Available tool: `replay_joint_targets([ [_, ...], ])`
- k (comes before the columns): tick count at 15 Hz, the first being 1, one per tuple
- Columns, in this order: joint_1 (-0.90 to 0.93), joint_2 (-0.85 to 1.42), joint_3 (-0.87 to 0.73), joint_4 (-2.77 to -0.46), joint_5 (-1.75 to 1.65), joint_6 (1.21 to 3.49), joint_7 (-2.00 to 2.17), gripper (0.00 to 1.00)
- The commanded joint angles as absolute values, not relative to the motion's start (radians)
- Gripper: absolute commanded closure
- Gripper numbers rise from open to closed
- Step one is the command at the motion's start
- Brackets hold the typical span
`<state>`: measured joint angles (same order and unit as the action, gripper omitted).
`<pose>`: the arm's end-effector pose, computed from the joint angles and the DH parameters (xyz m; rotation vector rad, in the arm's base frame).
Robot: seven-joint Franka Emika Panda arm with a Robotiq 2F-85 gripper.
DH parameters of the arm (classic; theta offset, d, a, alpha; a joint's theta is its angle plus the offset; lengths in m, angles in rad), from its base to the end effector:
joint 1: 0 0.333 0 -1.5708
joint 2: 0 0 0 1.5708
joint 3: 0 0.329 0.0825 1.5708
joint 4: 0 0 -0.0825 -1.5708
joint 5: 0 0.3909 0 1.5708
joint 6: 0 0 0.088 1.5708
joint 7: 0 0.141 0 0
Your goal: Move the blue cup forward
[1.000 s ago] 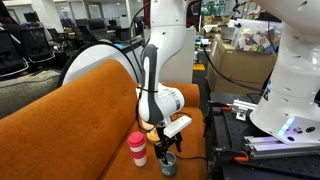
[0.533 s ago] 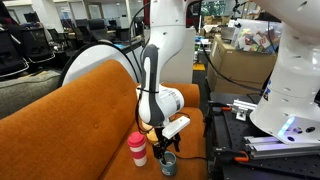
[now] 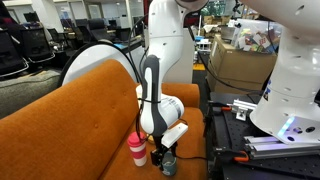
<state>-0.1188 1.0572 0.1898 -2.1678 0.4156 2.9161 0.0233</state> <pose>0.4180 0.0444 -0.1284 -2.8396 0.6402 0.4836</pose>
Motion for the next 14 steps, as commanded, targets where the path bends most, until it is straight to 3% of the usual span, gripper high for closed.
replay_joint_targets([
  [1, -0.141, 1.110, 0.214, -2.114, 0.368, 2.936, 0.035, 0.00],
  [14, -0.123, 1.147, 0.204, -2.058, 0.338, 2.925, 0.047, 0.00],
])
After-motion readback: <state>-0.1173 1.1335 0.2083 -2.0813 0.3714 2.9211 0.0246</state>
